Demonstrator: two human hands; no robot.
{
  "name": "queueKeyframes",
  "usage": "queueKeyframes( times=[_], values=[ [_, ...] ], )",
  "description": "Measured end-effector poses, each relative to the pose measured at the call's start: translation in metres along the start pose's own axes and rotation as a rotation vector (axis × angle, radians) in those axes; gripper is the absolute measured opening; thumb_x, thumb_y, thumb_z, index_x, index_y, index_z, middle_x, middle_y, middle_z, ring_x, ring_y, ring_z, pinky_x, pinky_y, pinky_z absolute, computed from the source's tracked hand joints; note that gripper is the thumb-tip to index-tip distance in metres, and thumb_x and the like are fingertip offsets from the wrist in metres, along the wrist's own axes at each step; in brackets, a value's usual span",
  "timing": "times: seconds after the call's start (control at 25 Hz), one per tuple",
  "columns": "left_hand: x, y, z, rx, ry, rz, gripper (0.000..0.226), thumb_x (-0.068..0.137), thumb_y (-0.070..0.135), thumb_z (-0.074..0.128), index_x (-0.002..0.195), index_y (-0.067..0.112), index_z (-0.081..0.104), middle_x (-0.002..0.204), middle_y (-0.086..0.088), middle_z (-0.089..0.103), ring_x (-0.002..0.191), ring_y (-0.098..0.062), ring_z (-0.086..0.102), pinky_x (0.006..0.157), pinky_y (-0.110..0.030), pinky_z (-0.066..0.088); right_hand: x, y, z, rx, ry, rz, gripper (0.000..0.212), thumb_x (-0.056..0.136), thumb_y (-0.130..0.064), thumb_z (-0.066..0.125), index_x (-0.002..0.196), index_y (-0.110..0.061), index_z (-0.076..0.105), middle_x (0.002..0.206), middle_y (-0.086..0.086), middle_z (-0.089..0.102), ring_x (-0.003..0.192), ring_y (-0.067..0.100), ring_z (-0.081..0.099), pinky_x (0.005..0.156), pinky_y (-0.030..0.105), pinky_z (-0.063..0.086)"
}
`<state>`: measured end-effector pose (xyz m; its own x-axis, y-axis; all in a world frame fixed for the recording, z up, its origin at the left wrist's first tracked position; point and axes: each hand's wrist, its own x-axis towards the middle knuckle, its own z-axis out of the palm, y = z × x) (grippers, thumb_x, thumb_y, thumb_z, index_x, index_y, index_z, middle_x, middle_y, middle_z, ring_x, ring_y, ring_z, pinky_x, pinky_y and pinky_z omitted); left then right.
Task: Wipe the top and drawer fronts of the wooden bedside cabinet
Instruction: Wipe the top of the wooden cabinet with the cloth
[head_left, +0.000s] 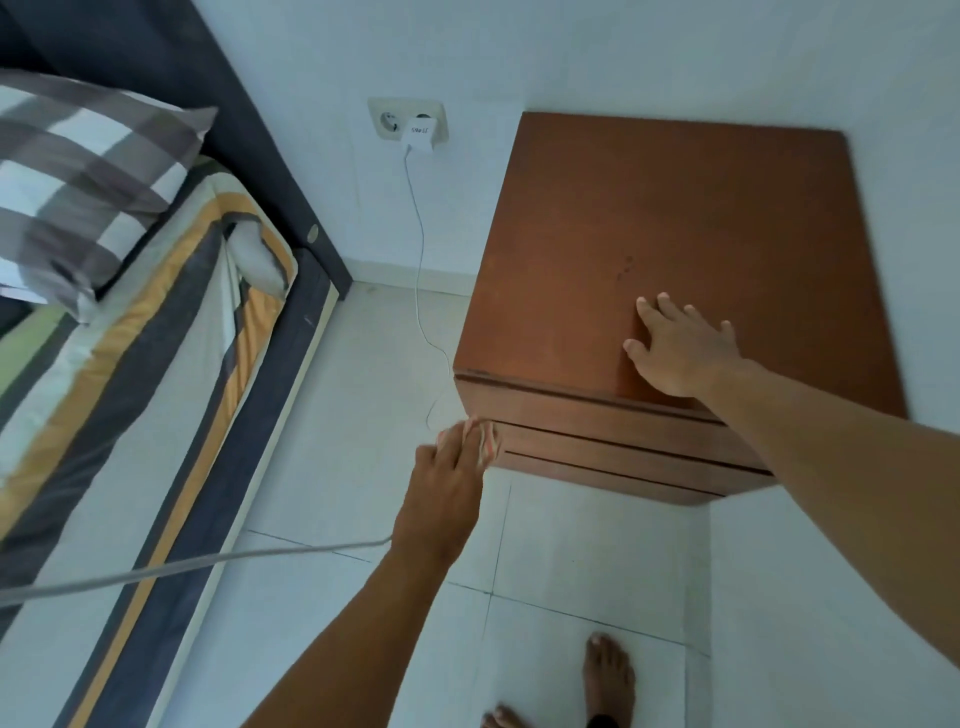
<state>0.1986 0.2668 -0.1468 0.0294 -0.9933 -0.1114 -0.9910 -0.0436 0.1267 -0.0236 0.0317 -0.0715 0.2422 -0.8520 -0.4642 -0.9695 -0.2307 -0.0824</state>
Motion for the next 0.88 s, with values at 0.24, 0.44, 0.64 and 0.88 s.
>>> queueKeyframes(
  times=[0.24,0.44,0.64,0.88],
  values=[
    [0.049,0.01,-0.05,-0.079,0.104,-0.096,0.057,0.109,0.039,0.013,0.161,0.019,0.021,0.167,-0.006,0.021,0.138,-0.033,0.041,0.101,-0.048,0.043,-0.004,0.02,-0.002,-0.013,0.059,-0.092,0.061,0.107,-0.048,0.038,0.163,-0.034,0.019,0.173,-0.004,0.015,0.157,0.029,0.02,0.124,0.061,0.019],
    [0.166,0.04,-0.094,-0.116,0.163,-0.124,0.054,0.108,0.039,0.027,0.159,0.023,0.028,0.165,-0.004,0.025,0.131,-0.04,0.039,0.097,-0.057,0.046,0.024,0.035,-0.003,0.051,0.317,-0.182,0.041,0.101,-0.034,0.048,0.142,-0.034,0.054,0.146,0.003,0.053,0.132,0.033,0.05,0.113,0.053,0.038],
    [0.256,0.035,-0.084,-0.119,0.048,-0.207,0.054,0.108,0.041,0.026,0.16,0.029,0.022,0.168,-0.001,0.016,0.147,-0.042,0.02,0.114,-0.06,0.029,0.052,0.037,0.024,0.103,0.455,-0.177,0.044,0.101,-0.033,0.044,0.145,-0.032,0.046,0.146,0.006,0.044,0.137,0.034,0.04,0.118,0.058,0.029],
    [0.241,0.044,-0.041,-0.094,0.003,-0.166,0.058,0.106,0.049,0.015,0.162,0.038,0.004,0.171,-0.003,-0.007,0.154,-0.039,-0.014,0.123,-0.056,-0.007,0.06,0.041,0.033,0.074,0.513,-0.161,0.047,0.1,-0.036,0.039,0.146,-0.032,0.041,0.148,0.007,0.039,0.141,0.034,0.035,0.121,0.063,0.023]
  ],
)
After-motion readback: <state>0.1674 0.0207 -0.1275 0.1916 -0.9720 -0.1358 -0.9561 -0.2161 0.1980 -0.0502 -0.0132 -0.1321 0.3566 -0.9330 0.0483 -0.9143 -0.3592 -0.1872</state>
